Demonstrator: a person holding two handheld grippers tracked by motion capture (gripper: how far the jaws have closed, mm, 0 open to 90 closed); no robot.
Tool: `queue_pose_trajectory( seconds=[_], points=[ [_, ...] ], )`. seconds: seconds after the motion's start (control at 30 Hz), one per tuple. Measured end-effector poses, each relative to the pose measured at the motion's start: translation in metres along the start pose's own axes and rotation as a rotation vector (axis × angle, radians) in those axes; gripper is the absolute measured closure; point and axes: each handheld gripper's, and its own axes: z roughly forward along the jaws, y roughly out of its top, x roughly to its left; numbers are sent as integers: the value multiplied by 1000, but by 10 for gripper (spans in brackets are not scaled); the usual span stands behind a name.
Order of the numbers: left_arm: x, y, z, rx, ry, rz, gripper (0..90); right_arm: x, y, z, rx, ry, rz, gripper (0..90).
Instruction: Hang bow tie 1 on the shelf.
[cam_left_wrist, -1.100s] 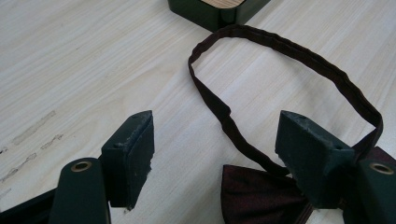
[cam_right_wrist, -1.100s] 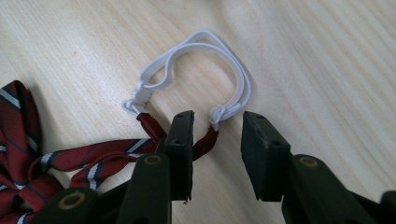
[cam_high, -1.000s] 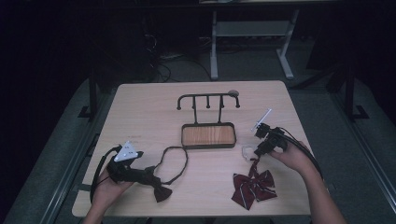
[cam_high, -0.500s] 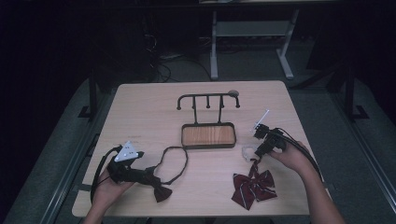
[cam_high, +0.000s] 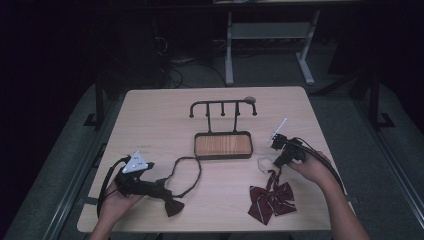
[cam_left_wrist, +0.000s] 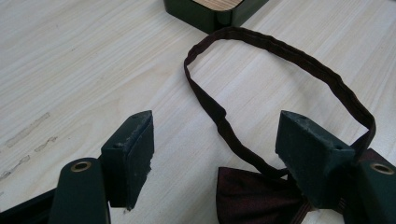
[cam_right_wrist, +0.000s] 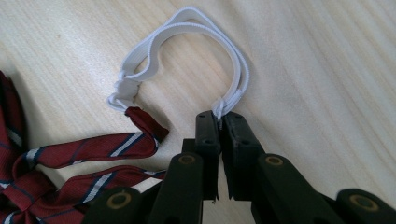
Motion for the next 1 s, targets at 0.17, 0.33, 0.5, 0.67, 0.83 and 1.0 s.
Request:
queue_pose_trajectory(
  seconds=[0.17, 0.33, 0.5, 0.67, 0.83, 1.0],
  points=[
    [0, 0, 0, 5, 0, 4, 284, 1, -2, -5, -18, 18, -4, 858],
    [0, 0, 0, 4, 0, 2, 284, 0, -6, -11, -50, 56, -6, 866],
    [1, 0, -1, 2, 6, 4, 284, -1, -9, -18, -88, 86, -10, 870],
    [1, -1, -1, -3, 7, 0, 284, 2, -12, -24, -102, 98, -31, 872],
    [0, 0, -1, -3, 10, 2, 284, 5, -12, -31, -108, 80, -64, 872],
    [0, 0, -1, -5, 11, 1, 284, 10, -12, -47, -141, 92, -104, 871]
  ],
)
